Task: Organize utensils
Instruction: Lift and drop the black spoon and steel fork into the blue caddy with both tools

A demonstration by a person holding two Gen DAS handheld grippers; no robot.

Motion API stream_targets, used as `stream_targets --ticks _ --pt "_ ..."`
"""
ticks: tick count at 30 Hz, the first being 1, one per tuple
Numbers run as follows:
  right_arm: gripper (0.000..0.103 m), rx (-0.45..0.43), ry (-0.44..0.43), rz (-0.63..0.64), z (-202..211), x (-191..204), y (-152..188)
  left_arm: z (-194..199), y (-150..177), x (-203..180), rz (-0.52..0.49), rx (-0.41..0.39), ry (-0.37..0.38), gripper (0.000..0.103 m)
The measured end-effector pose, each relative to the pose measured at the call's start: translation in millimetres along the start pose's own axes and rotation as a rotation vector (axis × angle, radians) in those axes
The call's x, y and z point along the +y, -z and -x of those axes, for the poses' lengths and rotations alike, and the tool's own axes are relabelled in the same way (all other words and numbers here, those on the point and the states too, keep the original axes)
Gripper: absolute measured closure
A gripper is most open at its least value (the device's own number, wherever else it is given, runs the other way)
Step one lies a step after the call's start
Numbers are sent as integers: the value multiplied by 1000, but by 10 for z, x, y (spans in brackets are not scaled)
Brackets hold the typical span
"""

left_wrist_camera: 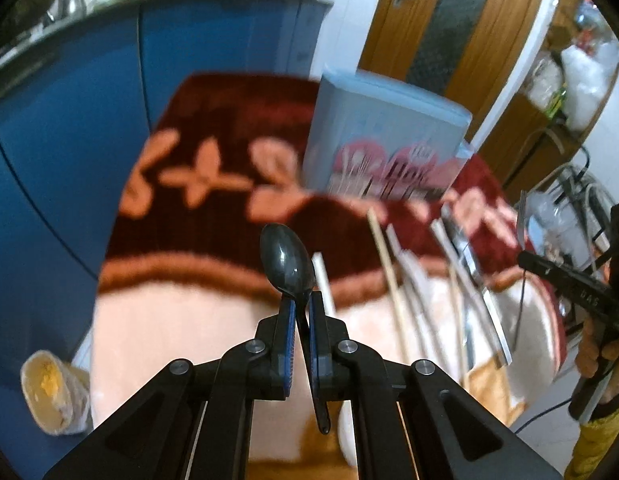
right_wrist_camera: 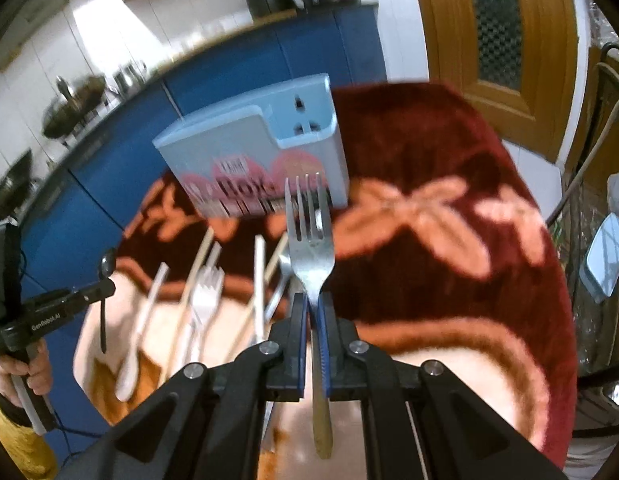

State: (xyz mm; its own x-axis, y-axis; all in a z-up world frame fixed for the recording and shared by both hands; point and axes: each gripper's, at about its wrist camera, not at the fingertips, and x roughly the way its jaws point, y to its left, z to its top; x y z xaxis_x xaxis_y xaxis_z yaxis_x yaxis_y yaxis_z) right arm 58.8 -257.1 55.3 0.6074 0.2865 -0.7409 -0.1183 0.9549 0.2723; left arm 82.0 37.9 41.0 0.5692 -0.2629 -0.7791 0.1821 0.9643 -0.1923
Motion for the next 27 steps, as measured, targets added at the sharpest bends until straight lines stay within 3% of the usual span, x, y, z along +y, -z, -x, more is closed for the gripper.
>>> stream_targets --ticks 6,15,21,27 --pt "96 -149 4 26 217 131 -100 228 -282 -89 19 -179 40 97" --pt "96 -306 45 97 314 362 -517 292 -986 -454 -52 -463 -15 97" --pt "96 -347 47 94 286 369 -933 180 -1369 -584 -89 -539 -8 97" --pt "96 -391 42 86 223 332 -1296 -92 -1520 -586 -112 -583 -45 97"
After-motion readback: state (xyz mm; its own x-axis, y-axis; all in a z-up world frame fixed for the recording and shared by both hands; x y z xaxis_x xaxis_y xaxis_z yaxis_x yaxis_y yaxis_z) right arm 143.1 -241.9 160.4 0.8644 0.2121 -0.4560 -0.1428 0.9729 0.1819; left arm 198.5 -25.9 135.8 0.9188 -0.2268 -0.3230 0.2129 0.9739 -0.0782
